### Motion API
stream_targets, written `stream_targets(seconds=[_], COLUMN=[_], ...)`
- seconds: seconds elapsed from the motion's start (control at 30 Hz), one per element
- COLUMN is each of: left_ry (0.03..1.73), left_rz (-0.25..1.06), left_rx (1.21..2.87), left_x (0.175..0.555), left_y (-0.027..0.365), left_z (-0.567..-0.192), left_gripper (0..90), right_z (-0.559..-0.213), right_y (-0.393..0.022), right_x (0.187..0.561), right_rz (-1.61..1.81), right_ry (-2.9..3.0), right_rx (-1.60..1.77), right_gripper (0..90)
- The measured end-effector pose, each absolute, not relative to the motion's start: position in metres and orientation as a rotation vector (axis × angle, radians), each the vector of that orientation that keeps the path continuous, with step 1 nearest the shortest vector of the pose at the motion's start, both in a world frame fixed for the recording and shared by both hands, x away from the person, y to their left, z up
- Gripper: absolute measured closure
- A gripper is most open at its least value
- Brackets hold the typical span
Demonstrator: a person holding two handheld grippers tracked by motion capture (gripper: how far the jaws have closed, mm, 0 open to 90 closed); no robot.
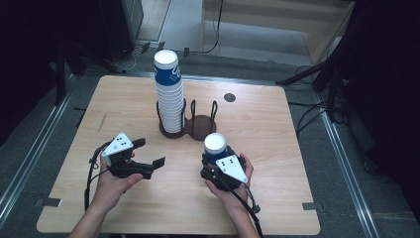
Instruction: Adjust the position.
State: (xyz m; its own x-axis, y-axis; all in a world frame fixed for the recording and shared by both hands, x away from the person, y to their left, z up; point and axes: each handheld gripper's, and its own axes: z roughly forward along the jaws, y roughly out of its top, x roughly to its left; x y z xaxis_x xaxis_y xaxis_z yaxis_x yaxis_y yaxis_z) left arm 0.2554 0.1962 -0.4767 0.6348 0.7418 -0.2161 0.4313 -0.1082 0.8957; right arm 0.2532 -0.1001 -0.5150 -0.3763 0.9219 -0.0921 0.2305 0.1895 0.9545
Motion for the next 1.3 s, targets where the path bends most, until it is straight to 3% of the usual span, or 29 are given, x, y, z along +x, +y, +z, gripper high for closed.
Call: stream_targets(seconds=[0.27,0.37,1.3], left_ry=[0.919,0.92,0.823], left_rz=[0.277,0.281,0.19], left_rx=[1.826,1.83,1.897], left_x=[0.255,0.254,0.243], left_y=[0.181,0.175,0.153], left_z=[-0.477,-0.477,-0.472], left_gripper=[1.4,5.6,14.0], right_z=[-0.52,-0.523,-0.543], right_y=[-0.088,-0.085,-0.051], right_x=[0.246,0.244,0.222], right_rz=[1.172,1.158,1.088], right_ry=[1.795,1.8,1.888], right_rx=[0.956,0.923,0.6], right_gripper=[19.4,19.4,20.0])
